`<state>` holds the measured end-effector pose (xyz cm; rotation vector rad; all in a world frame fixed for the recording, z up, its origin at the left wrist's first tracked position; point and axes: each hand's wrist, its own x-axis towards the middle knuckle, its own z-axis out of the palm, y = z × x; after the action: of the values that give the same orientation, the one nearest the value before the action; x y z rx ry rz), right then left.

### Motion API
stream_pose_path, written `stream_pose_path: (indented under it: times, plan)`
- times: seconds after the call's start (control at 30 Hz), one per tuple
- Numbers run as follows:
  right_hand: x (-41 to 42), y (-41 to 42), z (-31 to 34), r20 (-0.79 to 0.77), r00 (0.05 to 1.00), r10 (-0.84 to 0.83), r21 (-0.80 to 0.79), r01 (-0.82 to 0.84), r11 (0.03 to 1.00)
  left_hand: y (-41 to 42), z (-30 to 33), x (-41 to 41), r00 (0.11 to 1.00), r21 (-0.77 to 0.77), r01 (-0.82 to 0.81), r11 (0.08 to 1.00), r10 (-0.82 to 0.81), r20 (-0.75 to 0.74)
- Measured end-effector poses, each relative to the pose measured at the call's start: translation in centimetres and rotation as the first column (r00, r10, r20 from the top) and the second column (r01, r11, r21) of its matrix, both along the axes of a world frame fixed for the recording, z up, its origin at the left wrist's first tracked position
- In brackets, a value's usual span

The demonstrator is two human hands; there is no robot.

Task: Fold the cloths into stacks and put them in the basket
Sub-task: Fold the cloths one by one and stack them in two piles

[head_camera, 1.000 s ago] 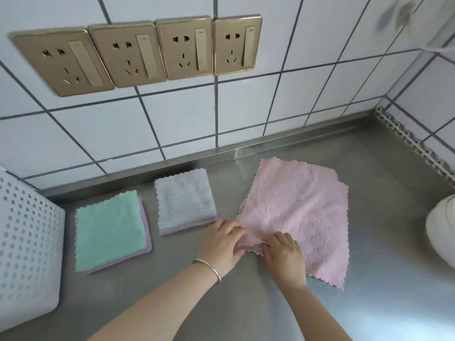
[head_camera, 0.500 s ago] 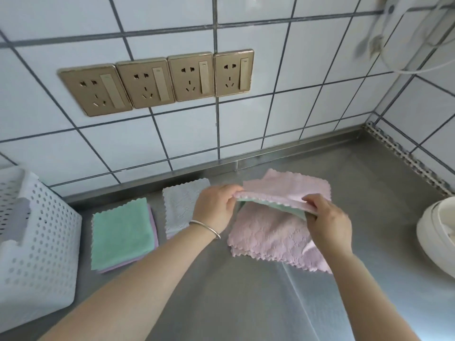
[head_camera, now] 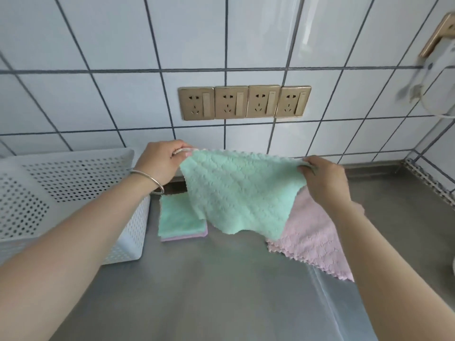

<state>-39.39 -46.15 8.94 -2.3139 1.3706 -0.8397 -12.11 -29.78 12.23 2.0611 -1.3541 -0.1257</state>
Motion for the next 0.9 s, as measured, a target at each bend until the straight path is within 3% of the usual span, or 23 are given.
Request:
stream_pose_path:
  times: [0.2,0.37,0.47,0.6,0.73,0.9]
  plan:
    - [3.1,6.5,1.6,0.212,0.966,0.150,0.062,-0.166,0.984,8.7,1.0,2.0,0.993,-0.047,-0.121,0.992,0.121,-0.009]
    - [1.0,9.6,-0.1,0.348,0.906,0.240,0.325,-0.357,0.876,15.1,-0.9,0.7,0.993,0.108,0.030,0.994,-0.017,-0.121]
    - [-1.0,11.5,-3.5,0.288,0.898,0.332,0.525,-0.438,0.730,18.7,-3.9,-0.4,0.984,0.294,0.109,0.950,-0.063,-0.164]
    - [-4.2,14.4,-9.4,0.112,0.909,0.401,0.693,-0.361,0.624,22.3,-9.8,-2.5,0.957,0.519,0.230,0.823,-0.095,-0.273]
    - [-6.2,17.4,-13.1,0.068,0.919,0.387,0.818,-0.273,0.506,24.3,-14.1,-4.7,0.921,0.618,0.325,0.716,-0.092,-0.378]
    - [-8.1,18.5,-16.1,-0.016,0.896,0.444,0.891,-0.188,0.412,25.2,-17.6,-5.4,0.911,0.709,0.368,0.602,-0.082,-0.403]
